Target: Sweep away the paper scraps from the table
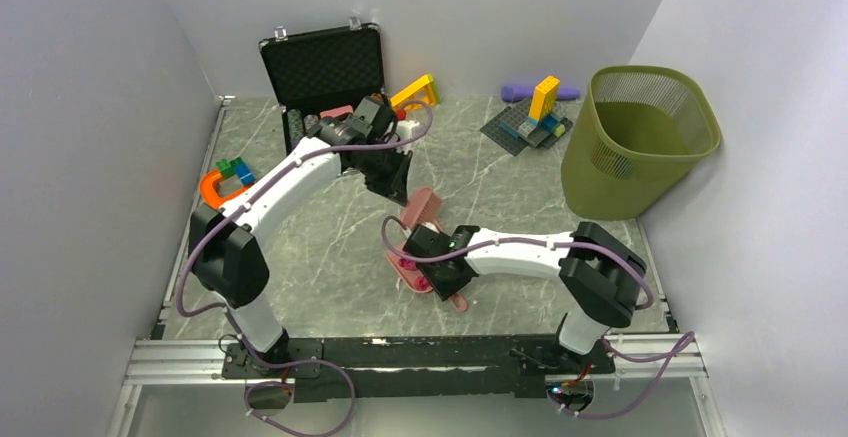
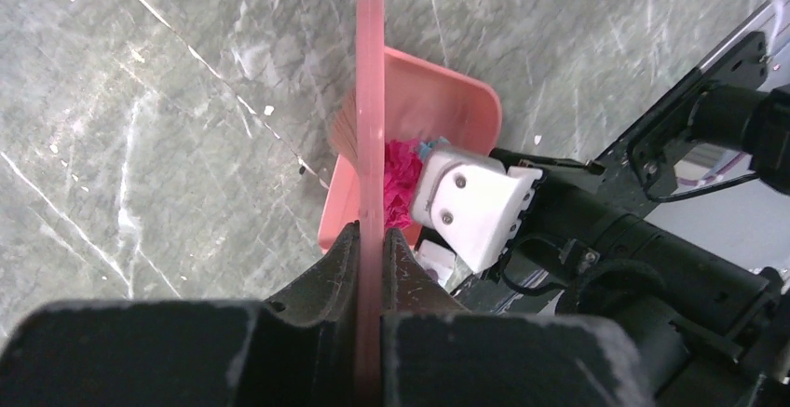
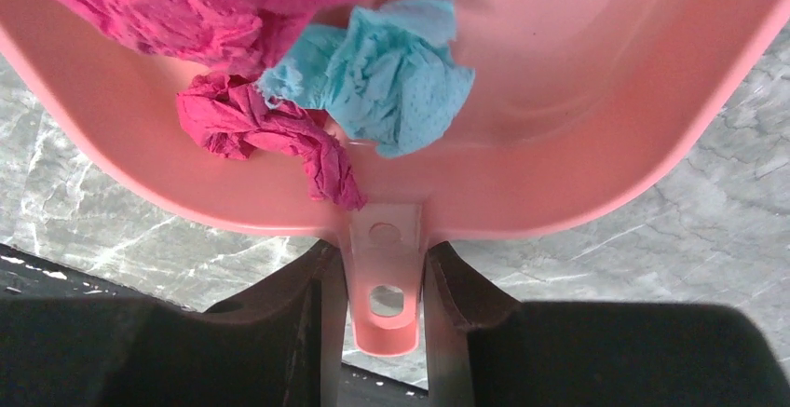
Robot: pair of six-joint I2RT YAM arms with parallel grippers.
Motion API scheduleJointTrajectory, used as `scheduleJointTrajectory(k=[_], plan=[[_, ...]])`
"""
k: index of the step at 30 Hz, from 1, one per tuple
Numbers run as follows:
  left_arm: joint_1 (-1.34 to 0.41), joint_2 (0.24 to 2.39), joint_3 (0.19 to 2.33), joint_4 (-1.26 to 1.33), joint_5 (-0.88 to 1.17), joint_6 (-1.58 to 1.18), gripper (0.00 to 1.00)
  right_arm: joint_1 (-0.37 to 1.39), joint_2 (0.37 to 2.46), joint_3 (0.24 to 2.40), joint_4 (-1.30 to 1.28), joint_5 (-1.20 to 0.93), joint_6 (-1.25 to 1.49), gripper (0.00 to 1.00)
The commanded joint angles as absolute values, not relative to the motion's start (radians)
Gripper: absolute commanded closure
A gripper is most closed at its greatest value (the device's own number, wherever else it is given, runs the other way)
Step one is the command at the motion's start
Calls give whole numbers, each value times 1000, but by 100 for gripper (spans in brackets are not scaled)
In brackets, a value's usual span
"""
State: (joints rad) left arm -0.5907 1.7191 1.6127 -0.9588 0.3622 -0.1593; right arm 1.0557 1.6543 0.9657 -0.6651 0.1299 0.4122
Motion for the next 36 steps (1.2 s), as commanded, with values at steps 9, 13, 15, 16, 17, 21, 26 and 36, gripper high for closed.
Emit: scheduleJointTrajectory(k=[9, 13, 15, 16, 17, 21, 26, 36], plan=[[-431, 1541, 1530, -861, 348, -264, 100, 1093, 1551, 937, -572, 219, 437, 100], [-345, 1441, 1468, -839, 290, -273, 100, 1095, 1542, 953, -599, 218, 453, 100], [-326, 1386, 1448, -835, 224, -272, 100, 1094, 1542, 963, -611, 216, 464, 100], [-322, 1356, 1432, -827, 181, -272, 100, 1094, 1543, 974, -620, 217, 468, 100], [-319, 1319, 1417, -814, 142, -271, 100, 1094, 1543, 984, -630, 219, 470, 100], [-311, 1215, 1344, -772, -14, -279, 100, 1092, 1547, 1057, -700, 245, 467, 100], [-305, 1123, 1258, -734, -162, -277, 100, 1079, 1546, 1155, -783, 269, 461, 100], [-299, 1065, 1144, -688, -265, -245, 100, 918, 1497, 1313, -872, 152, 447, 100]])
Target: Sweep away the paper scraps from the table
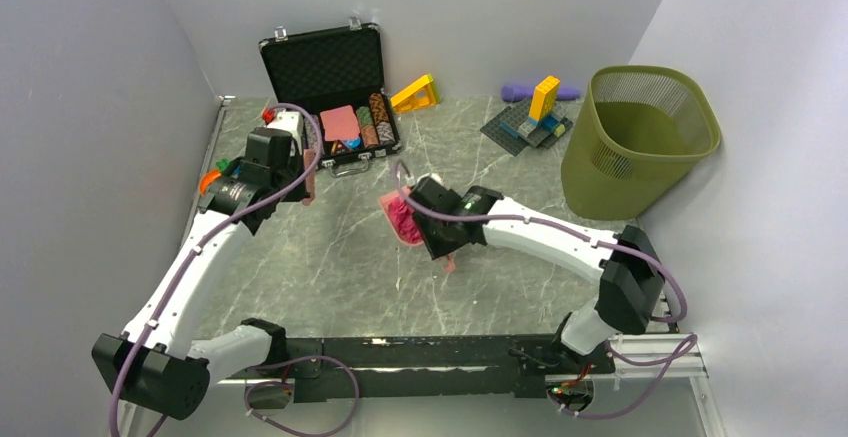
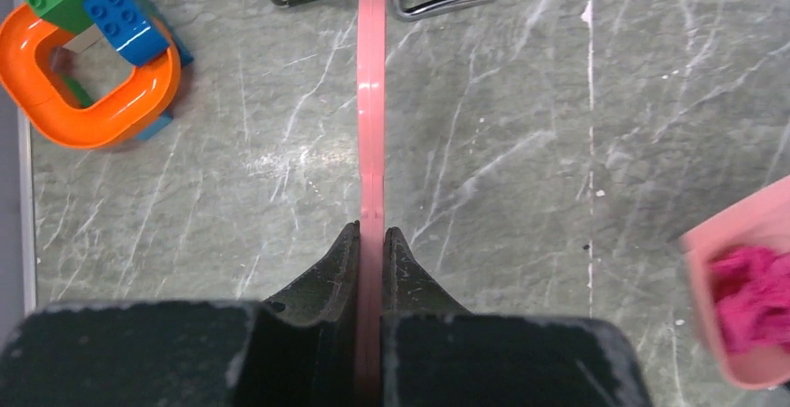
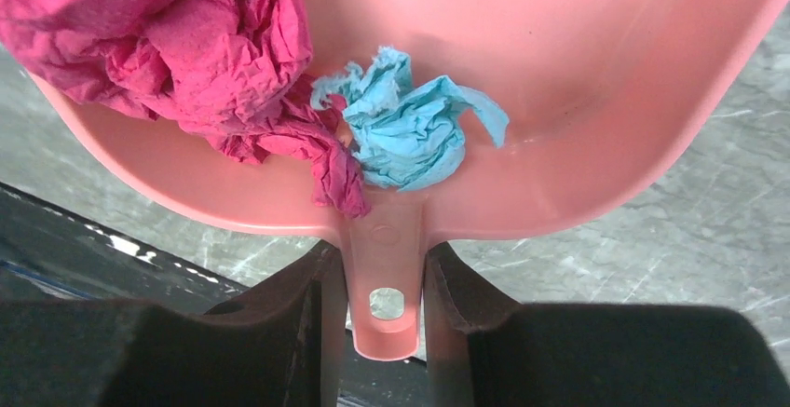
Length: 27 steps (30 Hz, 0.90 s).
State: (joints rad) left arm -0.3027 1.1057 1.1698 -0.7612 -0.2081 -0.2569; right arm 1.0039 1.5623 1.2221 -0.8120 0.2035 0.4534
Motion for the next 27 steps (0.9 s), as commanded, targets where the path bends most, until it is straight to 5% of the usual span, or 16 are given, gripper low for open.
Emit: scheduleJointTrajectory(k=[1, 13, 19, 27], plan=[[-299, 1058, 1130, -677, -256, -243, 100, 882, 1490, 1333, -878, 133, 441, 100], [-296, 1039, 1036, -590, -77, -222, 100, 438, 1546, 1688, -1006, -70, 380, 100], [-294, 1034, 1014, -572, 6, -214, 100, 157, 1597, 1891, -981, -350, 477, 100], [-294, 1040, 1007, -565, 69, -215, 100, -246, 1501, 1778, -729, -728, 717, 100]])
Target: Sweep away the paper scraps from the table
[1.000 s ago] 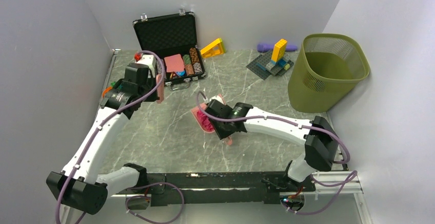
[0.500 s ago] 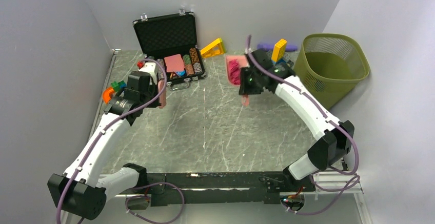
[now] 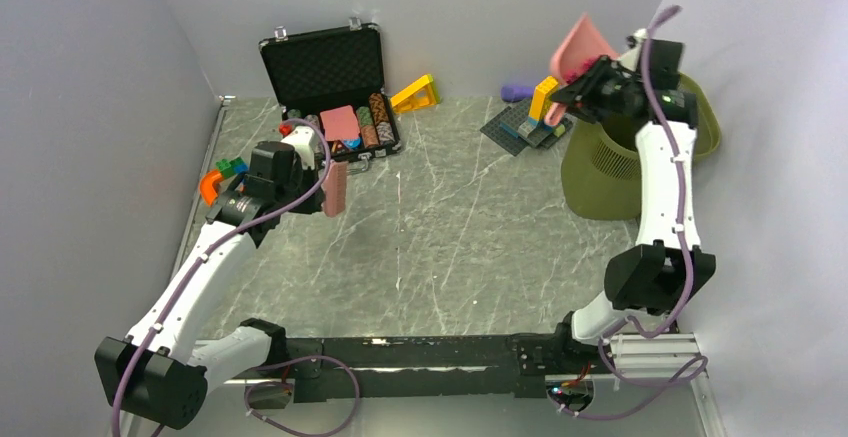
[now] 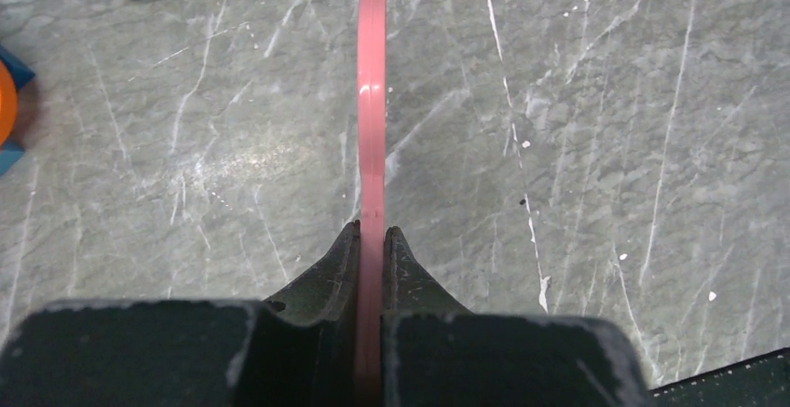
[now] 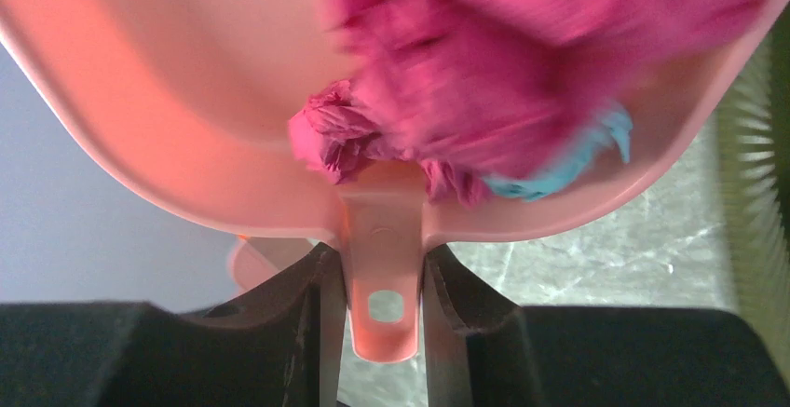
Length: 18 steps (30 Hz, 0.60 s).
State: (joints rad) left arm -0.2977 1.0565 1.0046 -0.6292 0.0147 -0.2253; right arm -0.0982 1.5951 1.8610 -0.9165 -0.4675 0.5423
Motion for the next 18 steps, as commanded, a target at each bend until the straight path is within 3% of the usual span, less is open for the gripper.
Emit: scheduleJointTrajectory(k=[1, 5, 11, 18], plan=[[-294, 1040, 1005, -561, 74, -216, 100, -293, 1468, 1707, -631, -787, 787, 100], [-295, 1046, 1006, -559, 92, -216, 100, -429, 1362, 1422, -206, -966, 1121, 100], [-294, 1049, 1005, -560, 98, -216, 100, -447, 1312, 1103, 504, -1003, 1615, 100], [-295, 1051, 1006, -557, 90, -218, 100, -464, 1344, 953, 934, -962, 1903, 100]])
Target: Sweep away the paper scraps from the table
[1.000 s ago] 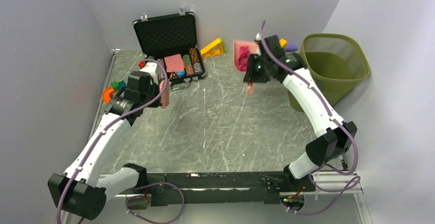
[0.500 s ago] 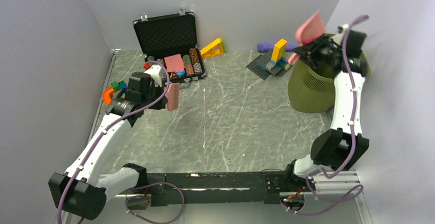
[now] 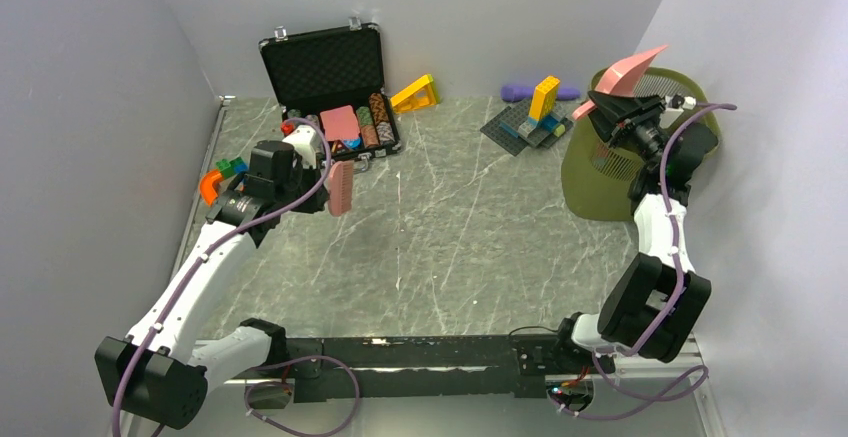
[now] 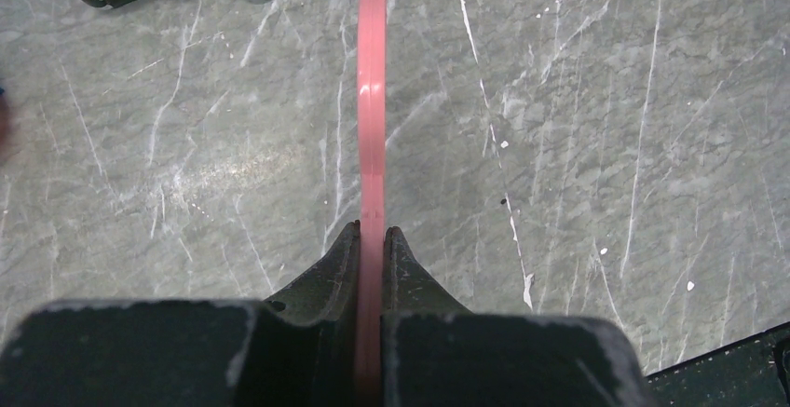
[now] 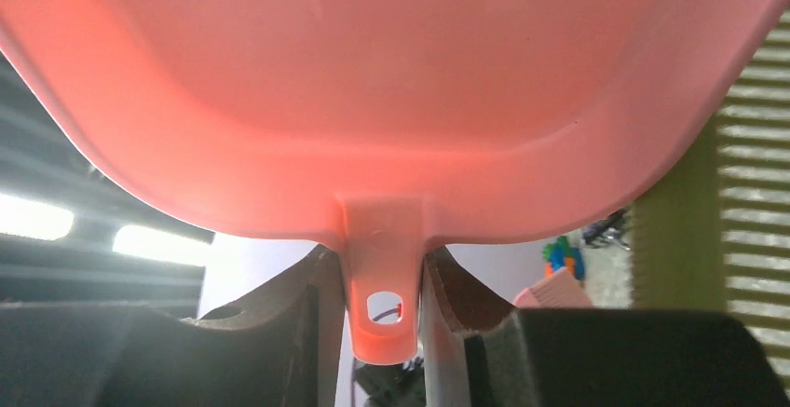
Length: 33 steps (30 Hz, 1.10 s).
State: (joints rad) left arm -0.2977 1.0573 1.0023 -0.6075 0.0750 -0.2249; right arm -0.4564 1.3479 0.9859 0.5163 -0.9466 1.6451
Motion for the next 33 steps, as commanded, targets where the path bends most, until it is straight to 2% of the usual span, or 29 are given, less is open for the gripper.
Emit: scheduleJointTrajectory(k=[1, 7, 10, 15, 18, 22, 27, 33], plan=[[-295, 1051, 1006, -558, 90, -218, 100, -467, 1345, 950, 946, -958, 1910, 100], [-293, 1053, 1006, -557, 89, -218, 100, -474, 1349, 962, 971, -955, 1916, 100], [-293, 1052, 1006, -557, 89, -215, 100, -473, 1341, 984, 904, -969, 1855, 100], [-293, 1049, 1002, -551, 96, -215, 100, -461, 1291, 1056, 629, -977, 1629, 100], [-292, 1050, 1003, -549, 104, -216, 100, -404, 1263, 1186, 260, -923, 1328, 100], [-289, 1049, 1002, -548, 107, -216, 100, -195, 1272, 1427, -203, -704, 883, 100], [-287, 1049, 998, -544, 110, -215, 100, 104, 1428, 1627, -544, -468, 607, 100], [-285, 1055, 998, -549, 101, -214, 100, 471, 1763, 1930, -963, 107, 331, 100]])
